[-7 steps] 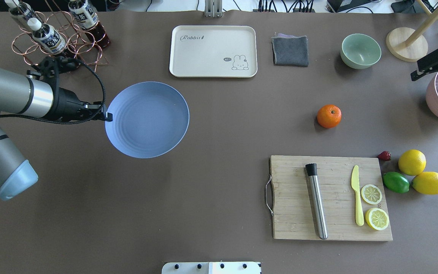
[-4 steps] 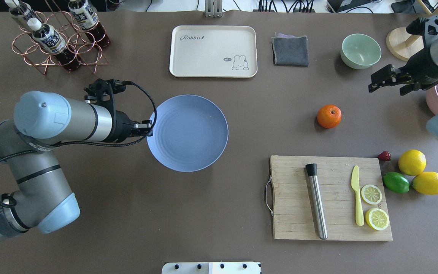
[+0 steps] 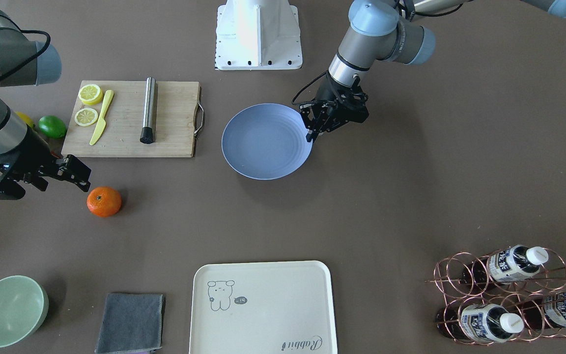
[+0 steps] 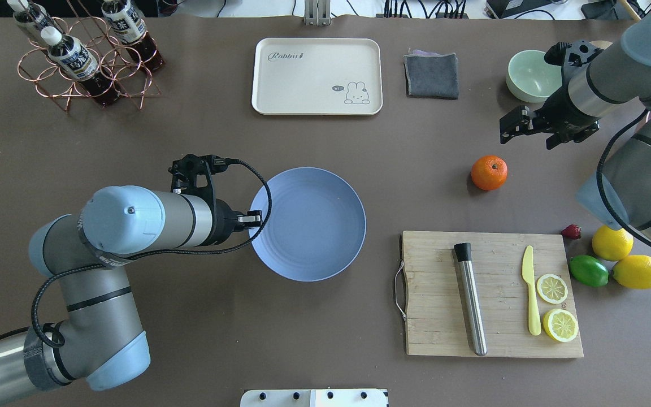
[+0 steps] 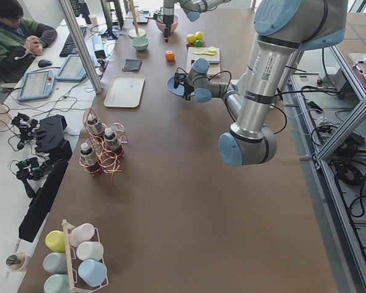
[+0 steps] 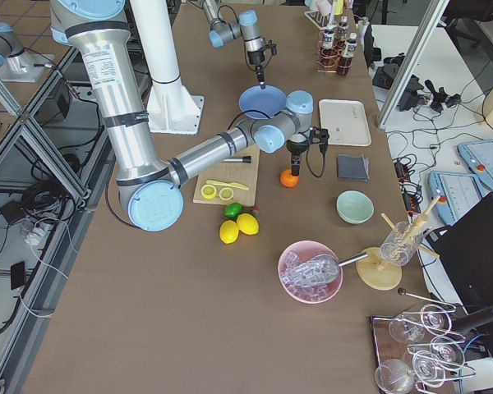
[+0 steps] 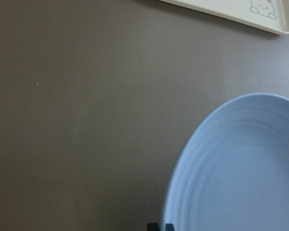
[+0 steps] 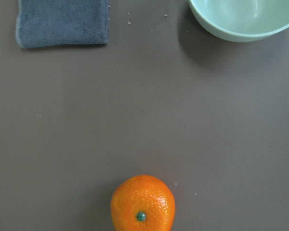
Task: Pick orange to plate
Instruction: 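Move the right gripper down over the orange while the left gripper holds the plate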
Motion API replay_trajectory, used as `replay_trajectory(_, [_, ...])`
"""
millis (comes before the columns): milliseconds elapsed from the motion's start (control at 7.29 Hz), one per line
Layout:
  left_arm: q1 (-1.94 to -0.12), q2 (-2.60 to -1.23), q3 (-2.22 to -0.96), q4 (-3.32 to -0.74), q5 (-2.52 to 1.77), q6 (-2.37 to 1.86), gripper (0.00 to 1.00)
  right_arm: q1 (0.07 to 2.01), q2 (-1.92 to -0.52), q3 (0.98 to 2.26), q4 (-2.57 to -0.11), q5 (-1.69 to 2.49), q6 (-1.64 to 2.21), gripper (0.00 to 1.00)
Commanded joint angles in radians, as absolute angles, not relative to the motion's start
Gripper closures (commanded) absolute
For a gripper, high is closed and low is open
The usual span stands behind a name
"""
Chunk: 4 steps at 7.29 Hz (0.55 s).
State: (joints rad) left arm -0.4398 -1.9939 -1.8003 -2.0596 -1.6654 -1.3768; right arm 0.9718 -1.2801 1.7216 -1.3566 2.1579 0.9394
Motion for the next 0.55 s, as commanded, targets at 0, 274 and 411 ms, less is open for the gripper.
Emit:
replay_trajectory(0, [-0.394,-2.034,-1.752,-2.037,-1.603,-1.393,1.00,0.960,-1.272,1.668,-1.306,2.148,0.948,0.00])
replay_trajectory(274, [-0.400,-2.031,-1.749,-2.040,-1.601,-1.385,0.08,0.945,-1.256,1.644,-1.296,2.132,0.968,0.00])
replay_trajectory(411, [-0.414,-2.031,-1.758,-2.043,-1.605,-1.384,0.02,0.924,-1.255,1.644,-1.296,2.114,0.989,0.00])
